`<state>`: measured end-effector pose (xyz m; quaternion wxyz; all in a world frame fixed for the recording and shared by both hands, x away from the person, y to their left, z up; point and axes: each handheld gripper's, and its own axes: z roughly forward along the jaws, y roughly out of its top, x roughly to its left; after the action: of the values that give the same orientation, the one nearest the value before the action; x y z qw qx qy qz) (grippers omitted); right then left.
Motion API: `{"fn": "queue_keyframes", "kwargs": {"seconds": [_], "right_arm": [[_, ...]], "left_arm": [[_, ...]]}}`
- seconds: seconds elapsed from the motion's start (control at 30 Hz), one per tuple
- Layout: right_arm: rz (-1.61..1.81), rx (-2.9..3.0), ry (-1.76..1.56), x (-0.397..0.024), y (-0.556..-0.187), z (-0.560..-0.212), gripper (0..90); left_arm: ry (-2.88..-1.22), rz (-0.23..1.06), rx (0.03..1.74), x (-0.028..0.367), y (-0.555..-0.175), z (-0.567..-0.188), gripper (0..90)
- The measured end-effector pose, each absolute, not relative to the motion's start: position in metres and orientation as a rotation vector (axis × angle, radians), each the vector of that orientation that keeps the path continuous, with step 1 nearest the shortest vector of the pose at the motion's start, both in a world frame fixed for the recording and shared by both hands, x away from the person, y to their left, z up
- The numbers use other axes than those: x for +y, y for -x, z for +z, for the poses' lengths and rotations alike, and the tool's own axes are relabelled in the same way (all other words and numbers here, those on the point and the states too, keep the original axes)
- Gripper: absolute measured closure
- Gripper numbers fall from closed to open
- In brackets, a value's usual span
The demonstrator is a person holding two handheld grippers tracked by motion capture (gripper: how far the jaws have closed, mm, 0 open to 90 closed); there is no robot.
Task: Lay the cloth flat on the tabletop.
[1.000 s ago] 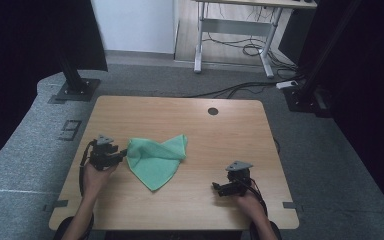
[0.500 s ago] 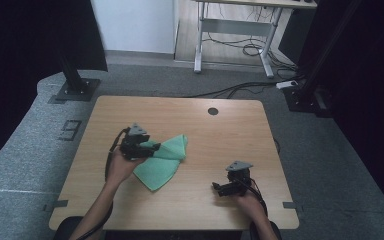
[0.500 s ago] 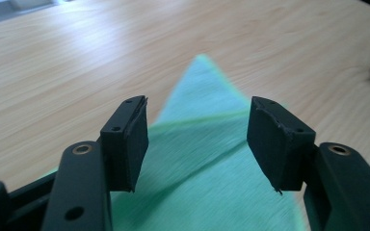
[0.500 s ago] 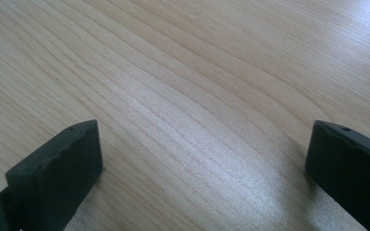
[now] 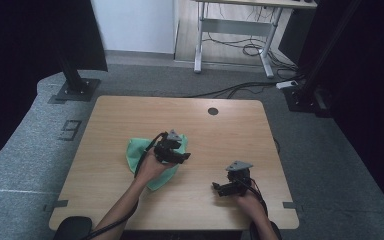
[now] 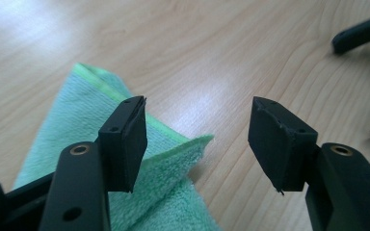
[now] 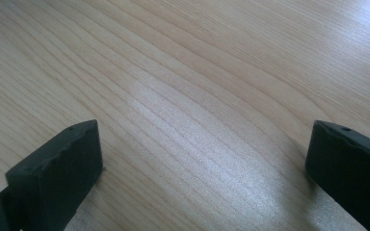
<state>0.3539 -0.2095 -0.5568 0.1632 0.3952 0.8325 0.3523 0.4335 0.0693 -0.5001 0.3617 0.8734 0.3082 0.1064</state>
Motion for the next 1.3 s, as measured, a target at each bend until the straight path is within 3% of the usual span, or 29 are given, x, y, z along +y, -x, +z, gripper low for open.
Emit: {"fn": "queue_keyframes", "kwargs": {"seconds": [0.1,0.17,0.37,0.47,0.67,1.07,1.1,1.2,1.23,1.3], "right_arm": [[1.005,2.374,-1.126,-0.210,-0.354,-0.557,0.0],[1.005,2.374,-1.126,-0.210,-0.354,-0.557,0.0],[1.005,2.375,-1.127,-0.210,-0.354,-0.557,0.0],[1.005,2.374,-1.127,-0.210,-0.354,-0.557,0.0],[1.005,2.374,-1.124,-0.210,-0.354,-0.557,0.0],[1.006,2.373,-1.124,-0.210,-0.354,-0.557,0.0],[1.006,2.373,-1.124,-0.210,-0.354,-0.557,0.0],[1.006,2.373,-1.124,-0.210,-0.354,-0.557,0.0],[1.006,2.373,-1.124,-0.210,-0.354,-0.557,0.0],[1.006,2.373,-1.124,-0.210,-0.354,-0.557,0.0]], "left_arm": [[-2.295,0.285,0.792,0.064,-0.436,-0.509,39.7],[-2.311,0.295,0.795,0.063,-0.436,-0.511,44.9],[-2.340,0.324,0.837,0.068,-0.438,-0.520,84.7],[-2.288,0.335,0.853,0.074,-0.440,-0.507,88.0],[-2.215,0.389,0.878,0.090,-0.446,-0.480,88.5],[-2.012,0.601,1.097,0.172,-0.482,-0.424,87.7],[-2.001,0.614,1.119,0.177,-0.485,-0.423,84.2],[-1.984,0.646,1.153,0.186,-0.490,-0.421,60.7],[-1.976,0.656,1.165,0.190,-0.491,-0.421,60.7],[-1.964,0.662,1.175,0.195,-0.490,-0.419,46.3]]}}
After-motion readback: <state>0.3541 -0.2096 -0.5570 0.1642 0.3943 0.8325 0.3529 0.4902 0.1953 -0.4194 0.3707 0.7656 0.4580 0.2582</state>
